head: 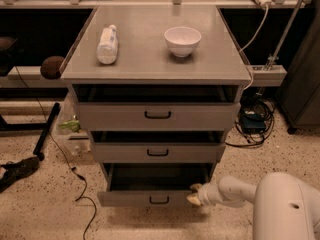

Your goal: Open bottom drawer

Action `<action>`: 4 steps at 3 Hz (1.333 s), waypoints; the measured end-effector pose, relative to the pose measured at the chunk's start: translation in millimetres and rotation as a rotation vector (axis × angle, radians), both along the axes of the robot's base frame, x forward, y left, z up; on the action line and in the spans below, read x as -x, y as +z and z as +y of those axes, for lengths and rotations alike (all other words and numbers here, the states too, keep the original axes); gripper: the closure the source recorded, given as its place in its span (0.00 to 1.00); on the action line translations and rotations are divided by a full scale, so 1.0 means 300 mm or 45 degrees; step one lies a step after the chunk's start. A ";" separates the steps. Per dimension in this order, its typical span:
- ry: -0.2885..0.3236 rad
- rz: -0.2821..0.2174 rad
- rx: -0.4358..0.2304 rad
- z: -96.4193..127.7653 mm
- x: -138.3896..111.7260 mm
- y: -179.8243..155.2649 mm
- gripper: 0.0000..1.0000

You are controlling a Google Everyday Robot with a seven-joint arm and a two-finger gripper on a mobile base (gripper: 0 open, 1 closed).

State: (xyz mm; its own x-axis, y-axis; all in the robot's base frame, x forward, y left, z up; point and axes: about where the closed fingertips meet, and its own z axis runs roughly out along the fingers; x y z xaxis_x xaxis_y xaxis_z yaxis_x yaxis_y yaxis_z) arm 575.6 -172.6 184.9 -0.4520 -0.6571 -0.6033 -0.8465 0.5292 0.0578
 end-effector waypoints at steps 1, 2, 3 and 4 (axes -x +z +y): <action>0.000 0.000 0.000 0.001 -0.003 0.011 0.81; 0.004 0.004 0.018 -0.007 0.100 0.001 0.58; 0.004 0.004 0.018 -0.007 0.099 0.006 0.34; 0.012 0.005 0.030 -0.009 0.156 0.005 0.11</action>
Offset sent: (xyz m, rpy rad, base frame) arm -0.1159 -0.0133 -0.0050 -0.0574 0.0057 0.0099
